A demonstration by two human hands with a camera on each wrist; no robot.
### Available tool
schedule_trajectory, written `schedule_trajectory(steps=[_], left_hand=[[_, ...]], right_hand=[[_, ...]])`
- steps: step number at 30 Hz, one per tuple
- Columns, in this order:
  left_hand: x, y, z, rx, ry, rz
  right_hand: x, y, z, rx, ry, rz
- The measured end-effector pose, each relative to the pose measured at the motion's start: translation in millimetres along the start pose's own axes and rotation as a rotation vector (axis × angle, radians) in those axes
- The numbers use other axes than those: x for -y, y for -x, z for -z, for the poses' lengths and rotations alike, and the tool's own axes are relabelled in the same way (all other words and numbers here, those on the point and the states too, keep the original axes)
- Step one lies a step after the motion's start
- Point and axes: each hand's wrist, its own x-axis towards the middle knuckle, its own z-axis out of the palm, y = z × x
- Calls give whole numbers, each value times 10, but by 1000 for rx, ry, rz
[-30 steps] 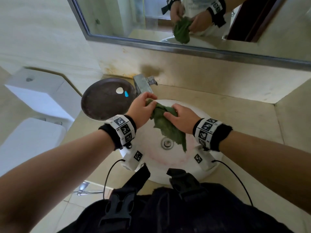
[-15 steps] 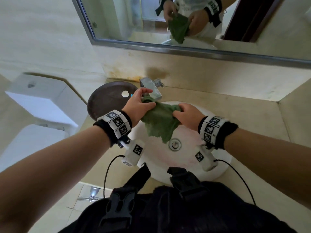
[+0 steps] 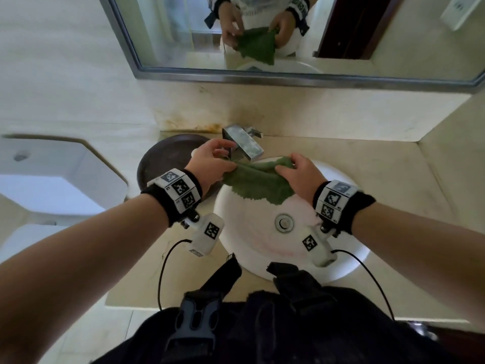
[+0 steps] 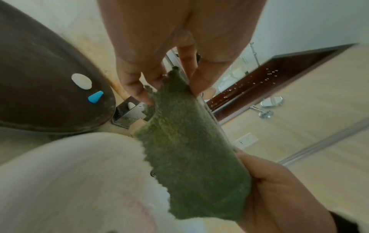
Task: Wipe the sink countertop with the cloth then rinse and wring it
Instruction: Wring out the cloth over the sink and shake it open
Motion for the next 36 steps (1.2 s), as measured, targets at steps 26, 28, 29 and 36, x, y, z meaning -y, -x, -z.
schedule_trajectory(steps=[26, 28, 29, 36], left_hand=[[34, -299, -259, 76, -89, 22], [-6, -291, -258, 28, -26, -36], [-24, -278, -264, 18, -3, -56], [-116, -242, -262, -63, 75, -129]], right_hand=[[19, -7, 191, -181, -25, 29], [-72, -38, 243, -271, 34, -47], [-110, -49, 276, -297, 25, -86], [-169, -94, 488, -143, 314, 28]])
